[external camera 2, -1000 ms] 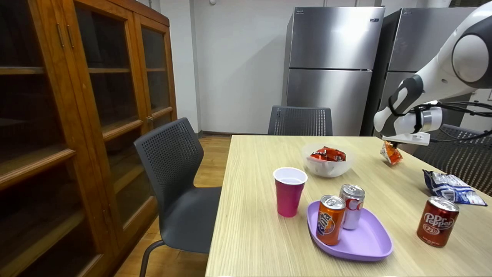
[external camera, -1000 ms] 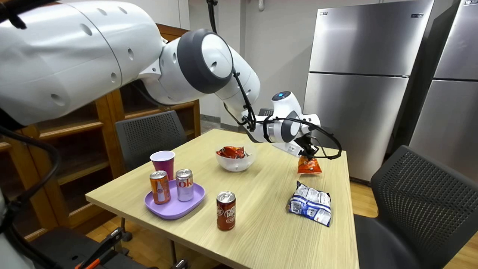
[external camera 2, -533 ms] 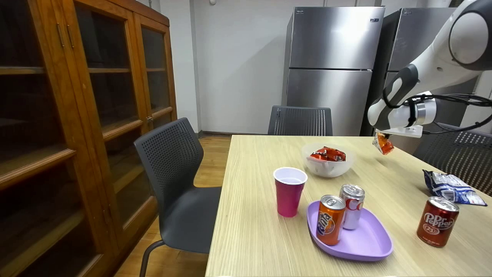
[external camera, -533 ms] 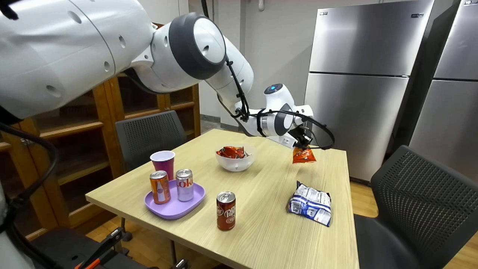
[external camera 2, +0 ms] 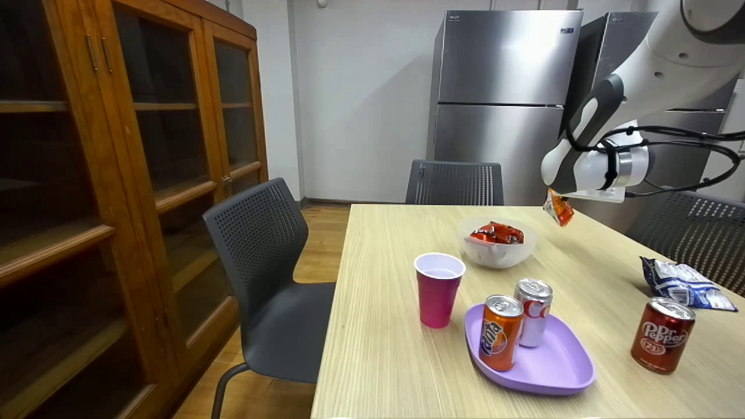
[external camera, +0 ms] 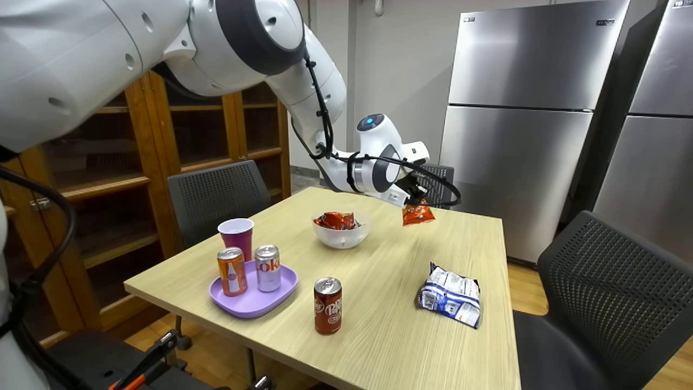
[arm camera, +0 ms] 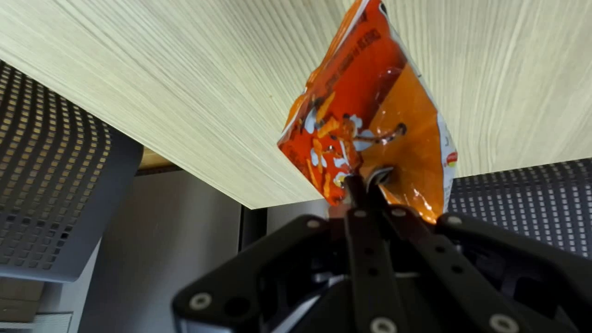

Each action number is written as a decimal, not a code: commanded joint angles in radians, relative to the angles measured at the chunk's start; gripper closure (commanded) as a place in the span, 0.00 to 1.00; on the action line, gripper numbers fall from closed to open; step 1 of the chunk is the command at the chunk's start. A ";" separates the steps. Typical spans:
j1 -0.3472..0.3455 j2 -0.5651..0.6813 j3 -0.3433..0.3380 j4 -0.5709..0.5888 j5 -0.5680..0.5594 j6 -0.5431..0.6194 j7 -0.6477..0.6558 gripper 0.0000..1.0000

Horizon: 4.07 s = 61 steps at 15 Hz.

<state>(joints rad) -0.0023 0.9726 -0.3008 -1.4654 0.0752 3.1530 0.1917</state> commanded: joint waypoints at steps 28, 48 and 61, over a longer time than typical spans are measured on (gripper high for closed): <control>-0.066 -0.354 0.330 -0.524 -0.152 0.164 -0.220 1.00; -0.059 -0.186 0.283 -0.373 -0.130 0.086 -0.223 1.00; -0.104 -0.261 0.319 -0.419 -0.128 0.124 -0.218 0.00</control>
<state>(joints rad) -0.0677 0.7659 -0.0193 -1.8520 -0.0558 3.2771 -0.0162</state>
